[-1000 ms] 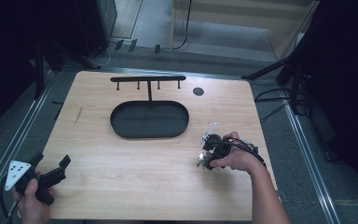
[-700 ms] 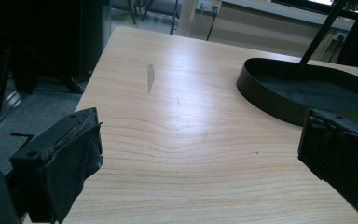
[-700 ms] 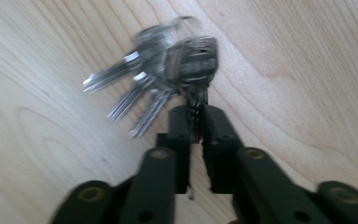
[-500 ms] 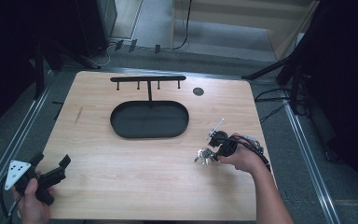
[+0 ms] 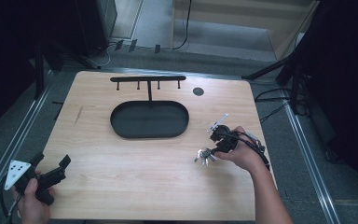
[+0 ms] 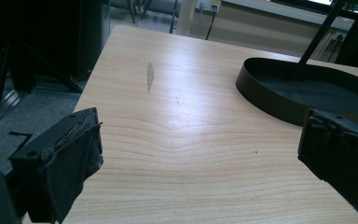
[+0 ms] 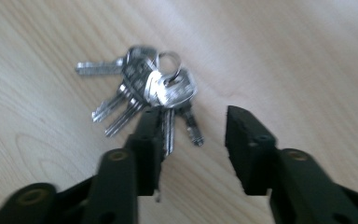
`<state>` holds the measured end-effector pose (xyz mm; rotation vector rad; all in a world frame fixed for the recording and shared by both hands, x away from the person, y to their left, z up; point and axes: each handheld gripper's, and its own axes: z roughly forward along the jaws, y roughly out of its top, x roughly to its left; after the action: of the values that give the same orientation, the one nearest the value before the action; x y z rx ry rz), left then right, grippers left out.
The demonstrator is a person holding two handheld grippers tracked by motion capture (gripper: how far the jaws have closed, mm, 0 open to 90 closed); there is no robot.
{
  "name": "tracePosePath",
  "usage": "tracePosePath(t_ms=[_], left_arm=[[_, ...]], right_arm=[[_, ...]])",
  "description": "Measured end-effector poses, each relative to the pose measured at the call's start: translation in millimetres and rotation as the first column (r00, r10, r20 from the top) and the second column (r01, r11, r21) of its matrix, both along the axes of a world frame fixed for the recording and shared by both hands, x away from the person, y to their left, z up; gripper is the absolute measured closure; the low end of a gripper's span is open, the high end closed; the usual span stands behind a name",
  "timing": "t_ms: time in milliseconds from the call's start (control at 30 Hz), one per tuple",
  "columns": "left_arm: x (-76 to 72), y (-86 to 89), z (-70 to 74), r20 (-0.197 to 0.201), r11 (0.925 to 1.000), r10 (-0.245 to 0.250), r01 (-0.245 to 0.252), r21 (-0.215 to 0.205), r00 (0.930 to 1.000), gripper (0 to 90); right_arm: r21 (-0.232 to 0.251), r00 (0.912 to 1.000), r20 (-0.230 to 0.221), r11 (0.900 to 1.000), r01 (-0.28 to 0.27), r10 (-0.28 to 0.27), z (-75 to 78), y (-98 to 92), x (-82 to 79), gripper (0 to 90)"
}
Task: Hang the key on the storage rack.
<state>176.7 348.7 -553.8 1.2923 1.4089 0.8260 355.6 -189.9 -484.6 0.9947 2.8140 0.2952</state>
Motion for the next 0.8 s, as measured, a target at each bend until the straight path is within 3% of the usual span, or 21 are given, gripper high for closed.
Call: tracePosePath(t_ms=[133, 267, 300, 333, 367, 433, 600, 800], left_arm=[[0.4, 0.1, -0.1, 0.0, 1.0, -0.002, 0.002, -0.005, 1.0, 0.0], [0.5, 0.3, -0.1, -0.001, 1.0, -0.004, 0.004, -0.007, 1.0, 0.0], [0.5, 0.3, -0.1, -0.001, 1.0, -0.004, 0.004, -0.007, 1.0, 0.0], [0.5, 0.4, -0.1, -0.002, 1.0, -0.005, 0.005, -0.007, 1.0, 0.0], [0.6, 0.5, -0.1, -0.002, 1.0, -0.006, 0.006, -0.008, 1.0, 0.0], [0.7, 0.6, -0.1, -0.004, 0.9999, -0.008, 0.008, -0.007, 1.0, 0.0], [0.7, 0.4, -0.1, -0.003, 1.0, -0.007, 0.007, -0.007, 1.0, 0.0], [0.8, 0.8, -0.1, -0.005, 0.9999, -0.008, 0.008, -0.009, 1.0, 0.0]], right_arm=[[-0.04, 0.9988, -0.031, 0.998, -0.041, 0.039, -12.7, 4.6, -1.5, 43.7], [-0.027, 0.9983, -0.034, 0.999, -0.047, 0.046, -23.9, 7.2, -0.9, 36.5], [0.015, 0.9987, -0.037, 0.999, -0.035, 0.035, -23.5, 6.1, -0.3, 51.1], [0.015, 0.9987, -0.037, 0.999, -0.035, 0.035, -23.5, 6.1, -0.3, 51.1], [0.034, 0.9987, -0.038, 0.999, -0.032, 0.034, -23.4, 5.8, -1.5, 57.7], [0.008, 0.9974, -0.07, 1.0, -0.017, 0.018, -20.9, 3.8, -2.0, 81.7], [0.005, 0.9952, -0.098, 1.0, 0.005, -0.005, -19.3, 2.1, -1.9, 85.1], [0.032, 0.9992, -0.04, 0.999, 0.003, -0.002, -5.9, 3.5, -0.3, 85.7]])
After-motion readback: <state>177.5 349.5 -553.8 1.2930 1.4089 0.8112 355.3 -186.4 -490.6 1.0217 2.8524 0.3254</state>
